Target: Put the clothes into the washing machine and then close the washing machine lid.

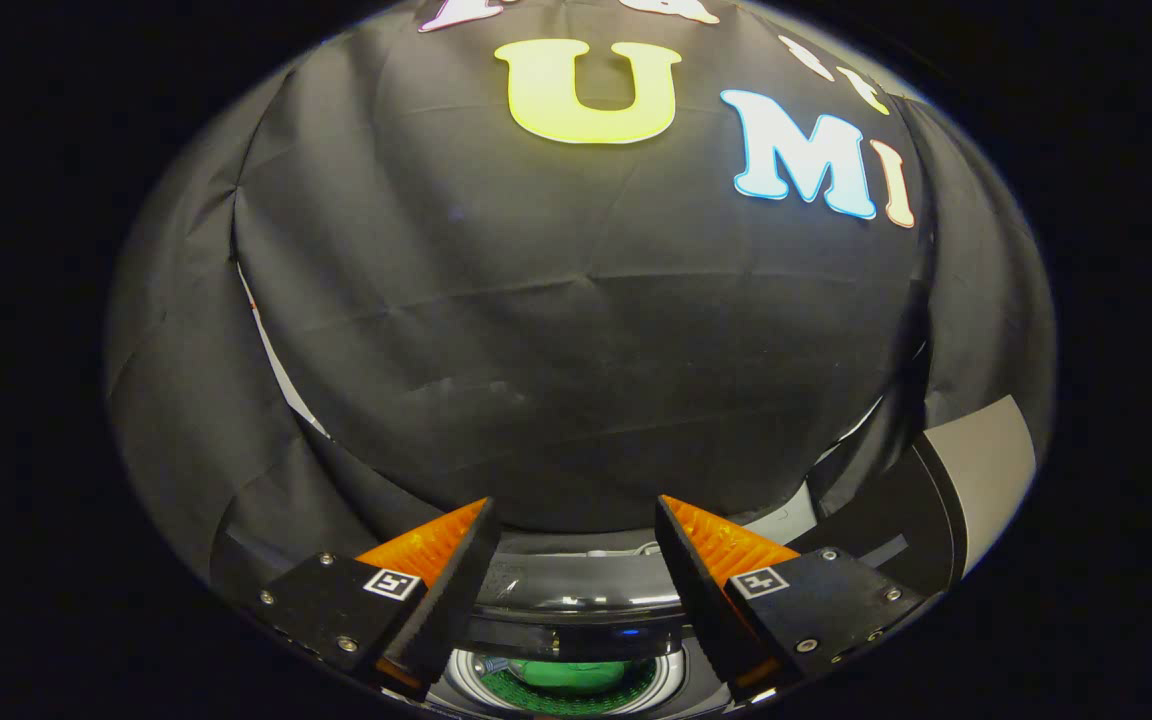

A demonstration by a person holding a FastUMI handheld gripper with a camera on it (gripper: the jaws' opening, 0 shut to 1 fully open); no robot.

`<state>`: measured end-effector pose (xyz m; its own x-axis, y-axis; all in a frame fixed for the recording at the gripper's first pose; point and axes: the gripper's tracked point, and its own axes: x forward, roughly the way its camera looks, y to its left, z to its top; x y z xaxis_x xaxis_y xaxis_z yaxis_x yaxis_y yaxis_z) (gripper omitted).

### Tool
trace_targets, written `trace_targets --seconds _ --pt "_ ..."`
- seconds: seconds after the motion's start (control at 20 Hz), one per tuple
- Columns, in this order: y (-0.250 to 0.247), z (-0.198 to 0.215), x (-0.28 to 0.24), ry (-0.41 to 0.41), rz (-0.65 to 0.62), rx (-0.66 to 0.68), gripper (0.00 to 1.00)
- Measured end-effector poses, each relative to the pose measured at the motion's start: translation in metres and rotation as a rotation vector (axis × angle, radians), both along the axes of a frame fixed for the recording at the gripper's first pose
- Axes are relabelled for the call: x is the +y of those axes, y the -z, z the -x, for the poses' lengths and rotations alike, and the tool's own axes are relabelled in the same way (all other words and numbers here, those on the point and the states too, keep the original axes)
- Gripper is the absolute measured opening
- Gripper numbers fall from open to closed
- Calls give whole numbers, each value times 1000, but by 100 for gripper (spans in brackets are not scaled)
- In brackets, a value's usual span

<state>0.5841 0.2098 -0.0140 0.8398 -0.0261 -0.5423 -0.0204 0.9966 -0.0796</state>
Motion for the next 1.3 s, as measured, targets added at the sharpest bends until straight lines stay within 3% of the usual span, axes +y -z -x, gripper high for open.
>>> trace_targets --seconds 0.5,1.05,1.3 --pt "9 66 1 -4 9 -74 97" --pt "83 188 5 -69 86 -48 96" --pt "63 224 3 -115 100 -98 97"
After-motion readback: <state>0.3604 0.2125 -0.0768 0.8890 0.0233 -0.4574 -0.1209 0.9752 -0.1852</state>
